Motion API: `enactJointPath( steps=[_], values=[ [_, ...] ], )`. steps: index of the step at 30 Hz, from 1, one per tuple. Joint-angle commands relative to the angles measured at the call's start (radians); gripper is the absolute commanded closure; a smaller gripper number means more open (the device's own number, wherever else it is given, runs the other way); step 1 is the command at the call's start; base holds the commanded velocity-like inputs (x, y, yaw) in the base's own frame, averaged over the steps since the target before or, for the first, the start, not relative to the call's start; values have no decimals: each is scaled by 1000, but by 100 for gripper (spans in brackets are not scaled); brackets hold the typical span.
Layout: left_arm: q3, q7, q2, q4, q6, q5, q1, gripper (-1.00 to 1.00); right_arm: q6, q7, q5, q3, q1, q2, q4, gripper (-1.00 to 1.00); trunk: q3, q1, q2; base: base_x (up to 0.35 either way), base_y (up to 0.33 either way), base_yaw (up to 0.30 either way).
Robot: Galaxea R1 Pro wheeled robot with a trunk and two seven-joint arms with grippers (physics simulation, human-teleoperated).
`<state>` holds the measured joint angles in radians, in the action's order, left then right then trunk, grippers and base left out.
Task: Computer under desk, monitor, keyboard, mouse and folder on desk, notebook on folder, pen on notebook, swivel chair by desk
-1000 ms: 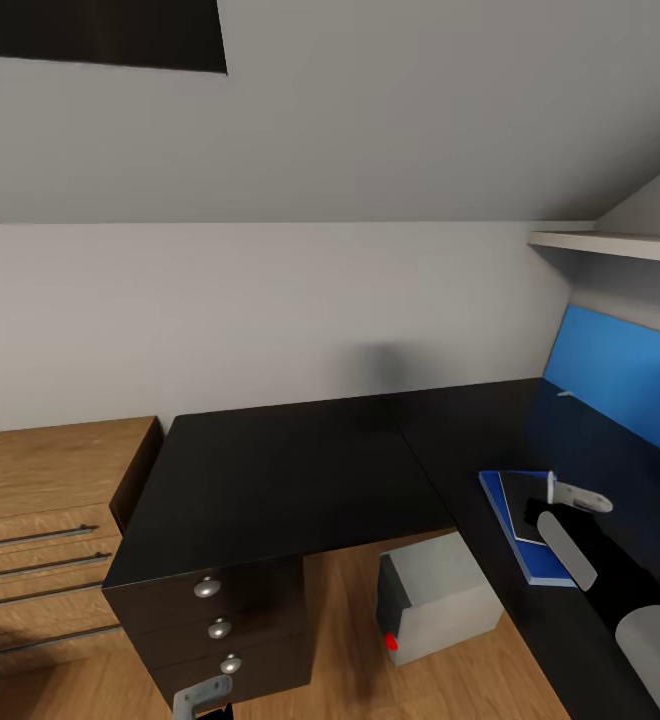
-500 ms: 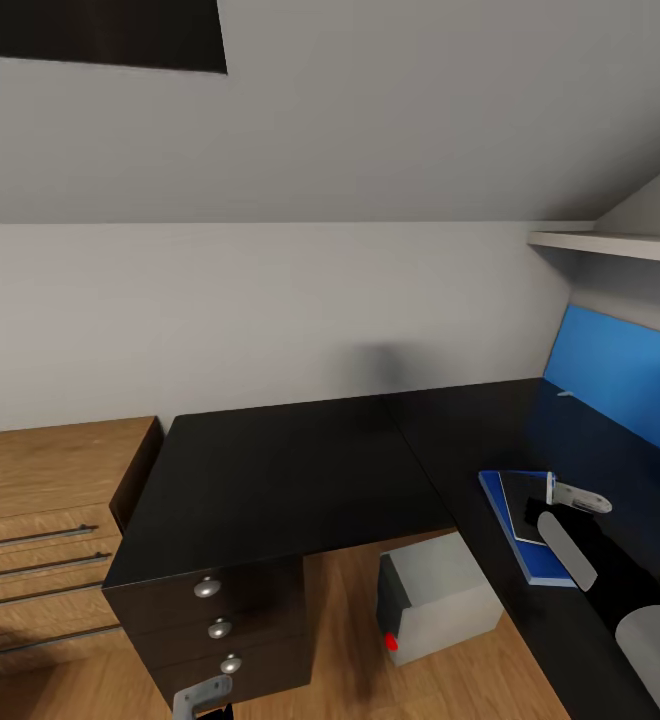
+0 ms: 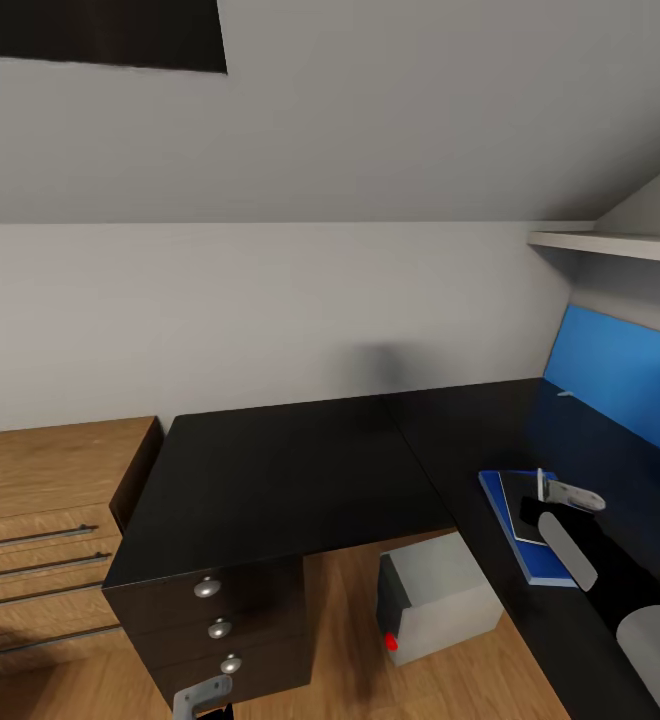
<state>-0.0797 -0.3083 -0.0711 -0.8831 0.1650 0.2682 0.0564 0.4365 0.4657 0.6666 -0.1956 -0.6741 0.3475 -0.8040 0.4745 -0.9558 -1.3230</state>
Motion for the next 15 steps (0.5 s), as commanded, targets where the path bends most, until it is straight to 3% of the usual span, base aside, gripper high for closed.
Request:
enactJointPath(
  steps=[1, 10, 15],
  values=[
    [-3, -8, 1, -2, 4, 8, 0, -100, 1, 6, 9, -5, -1, 2, -1, 100, 1, 0, -1, 0, 0, 0],
    [-3, -8, 1, -2, 4, 9, 0, -100, 2, 1, 7, -5, -1, 2, 1, 100, 1, 0, -1, 4, 4, 0],
    [-4, -6, 1, -2, -1, 9, 0, -100, 2, 0, 7, -5, -1, 2, 3, 100, 1, 0, -1, 127, 71, 0]
  ],
)
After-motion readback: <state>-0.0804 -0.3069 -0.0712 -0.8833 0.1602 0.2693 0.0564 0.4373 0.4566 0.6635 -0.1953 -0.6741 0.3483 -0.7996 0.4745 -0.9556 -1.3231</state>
